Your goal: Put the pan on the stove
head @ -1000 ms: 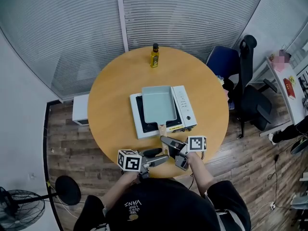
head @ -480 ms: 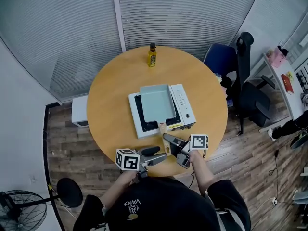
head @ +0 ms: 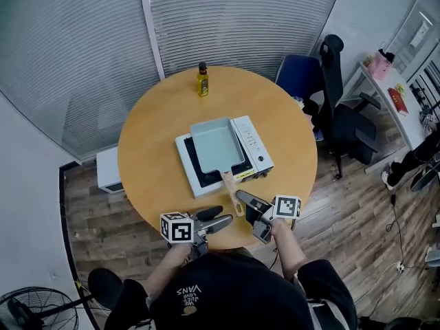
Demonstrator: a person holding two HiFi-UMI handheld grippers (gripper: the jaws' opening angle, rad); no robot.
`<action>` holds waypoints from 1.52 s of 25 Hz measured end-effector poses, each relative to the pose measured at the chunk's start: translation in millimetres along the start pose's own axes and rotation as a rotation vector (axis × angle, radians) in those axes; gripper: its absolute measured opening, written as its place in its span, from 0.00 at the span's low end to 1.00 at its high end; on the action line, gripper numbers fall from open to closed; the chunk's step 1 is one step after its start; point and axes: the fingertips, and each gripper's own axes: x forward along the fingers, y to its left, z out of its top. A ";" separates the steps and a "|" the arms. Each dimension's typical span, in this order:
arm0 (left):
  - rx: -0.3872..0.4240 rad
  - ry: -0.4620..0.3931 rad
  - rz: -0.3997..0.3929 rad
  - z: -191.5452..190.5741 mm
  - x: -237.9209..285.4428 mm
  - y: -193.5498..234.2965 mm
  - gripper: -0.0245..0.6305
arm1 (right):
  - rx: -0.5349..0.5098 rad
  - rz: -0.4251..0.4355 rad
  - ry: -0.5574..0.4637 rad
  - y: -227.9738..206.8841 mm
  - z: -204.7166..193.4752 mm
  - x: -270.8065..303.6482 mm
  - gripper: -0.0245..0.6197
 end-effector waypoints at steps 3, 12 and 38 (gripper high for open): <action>0.007 0.017 -0.011 -1.6 -8.0 -1.0 0.50 | 0.020 0.014 -0.059 3.5 -7.0 -9.2 0.26; 0.044 0.041 -0.050 -2.2 -29.0 -8.4 0.50 | -0.011 -0.076 -0.263 16.3 -30.8 -46.3 0.26; 0.503 -0.101 0.048 19.4 -165.4 -48.4 0.05 | -0.660 -0.188 -0.350 141.5 -105.3 41.4 0.07</action>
